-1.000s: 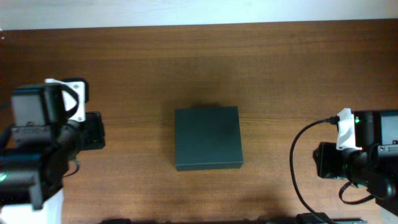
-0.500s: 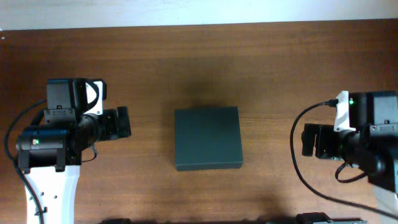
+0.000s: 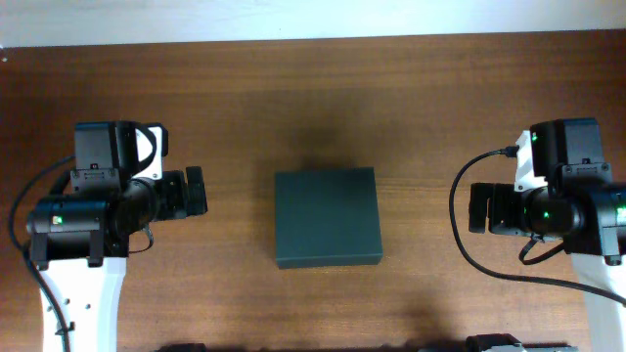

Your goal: Pack container

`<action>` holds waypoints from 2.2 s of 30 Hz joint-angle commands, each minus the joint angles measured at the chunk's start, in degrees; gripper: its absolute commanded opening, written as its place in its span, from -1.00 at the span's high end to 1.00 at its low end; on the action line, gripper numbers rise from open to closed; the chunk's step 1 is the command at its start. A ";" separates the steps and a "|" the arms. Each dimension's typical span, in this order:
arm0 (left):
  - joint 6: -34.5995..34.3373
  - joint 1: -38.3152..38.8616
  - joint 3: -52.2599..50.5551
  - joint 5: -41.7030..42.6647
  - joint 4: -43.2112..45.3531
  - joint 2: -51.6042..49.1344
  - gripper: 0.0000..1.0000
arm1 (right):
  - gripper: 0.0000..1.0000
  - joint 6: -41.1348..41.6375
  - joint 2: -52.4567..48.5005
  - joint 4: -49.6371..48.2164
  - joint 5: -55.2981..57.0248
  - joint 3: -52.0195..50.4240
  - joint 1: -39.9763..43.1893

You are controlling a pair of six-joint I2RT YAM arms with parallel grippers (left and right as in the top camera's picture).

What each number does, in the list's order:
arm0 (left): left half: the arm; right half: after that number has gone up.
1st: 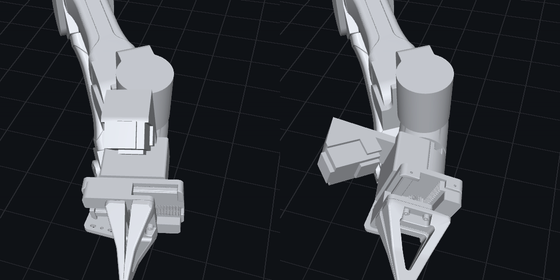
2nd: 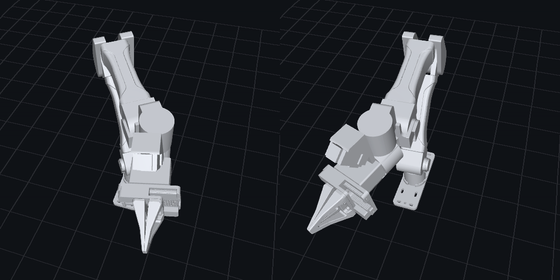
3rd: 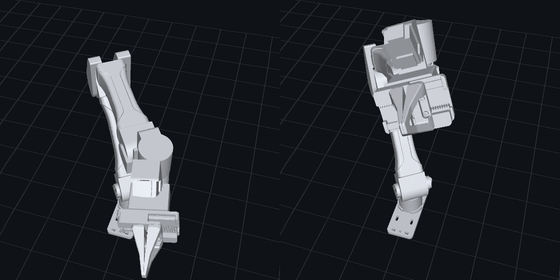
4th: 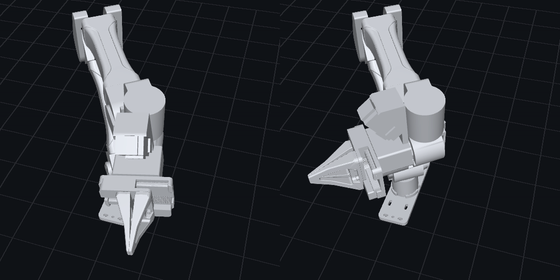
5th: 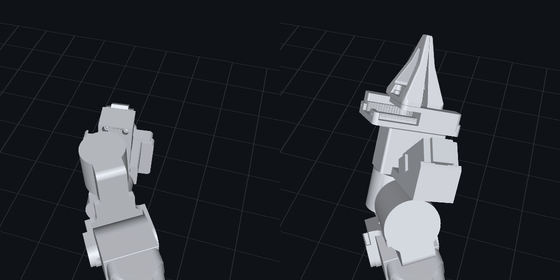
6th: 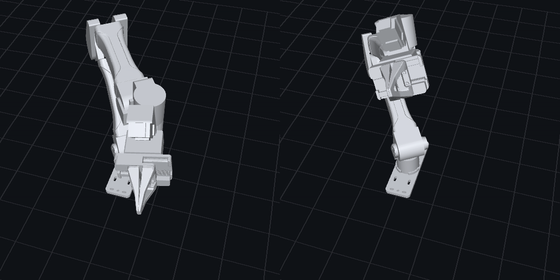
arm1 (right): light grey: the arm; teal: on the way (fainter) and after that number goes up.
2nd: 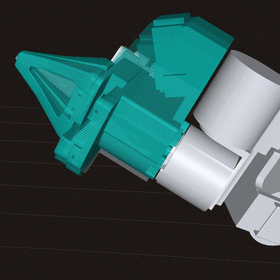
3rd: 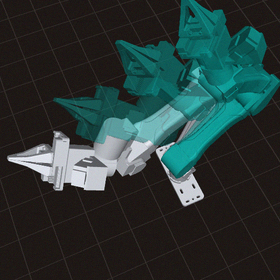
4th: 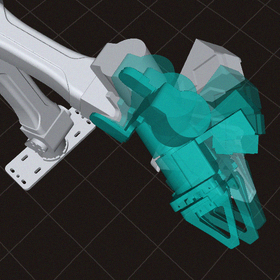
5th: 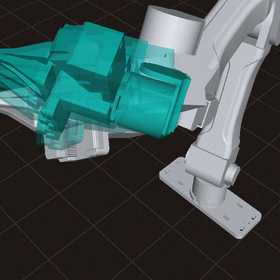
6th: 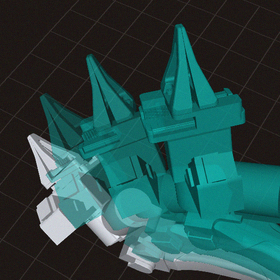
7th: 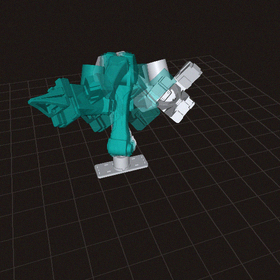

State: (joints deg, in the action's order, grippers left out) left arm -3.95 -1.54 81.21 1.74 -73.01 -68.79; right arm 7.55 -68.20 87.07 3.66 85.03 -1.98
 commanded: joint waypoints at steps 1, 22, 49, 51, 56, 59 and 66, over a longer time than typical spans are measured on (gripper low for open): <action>0.09 -0.28 -0.28 0.85 0.13 -0.20 -0.99 | -0.98 0.46 0.02 -0.15 1.11 -0.07 -0.26; 0.09 -0.28 -0.28 0.85 0.13 -0.20 -0.99 | -0.98 0.46 0.00 0.35 1.11 -0.09 -0.26; 0.09 -0.28 -0.28 0.87 0.13 -0.20 -0.98 | -0.98 0.22 15.56 -41.03 -0.57 -9.53 -0.26; 0.09 -0.28 -0.28 0.87 0.13 -0.20 -0.98 | -0.98 0.26 19.82 -45.66 -0.59 -14.43 -0.26; 0.09 -0.28 -0.28 0.87 0.13 -0.20 -0.98 | -0.98 0.28 31.87 -59.06 -1.73 -29.79 -0.26; 0.09 -0.28 -0.28 0.87 0.13 -0.20 -0.99 | -0.98 0.31 38.16 -68.65 -3.10 -38.38 -0.24; 0.09 -0.28 -0.28 0.87 0.13 -0.20 -0.99 | -0.98 0.50 49.07 -93.83 -6.80 -58.14 -0.26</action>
State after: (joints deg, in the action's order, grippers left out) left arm -3.95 -1.54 81.19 1.96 -72.97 -68.82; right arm 7.55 -22.06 -2.70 -0.43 32.51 -1.98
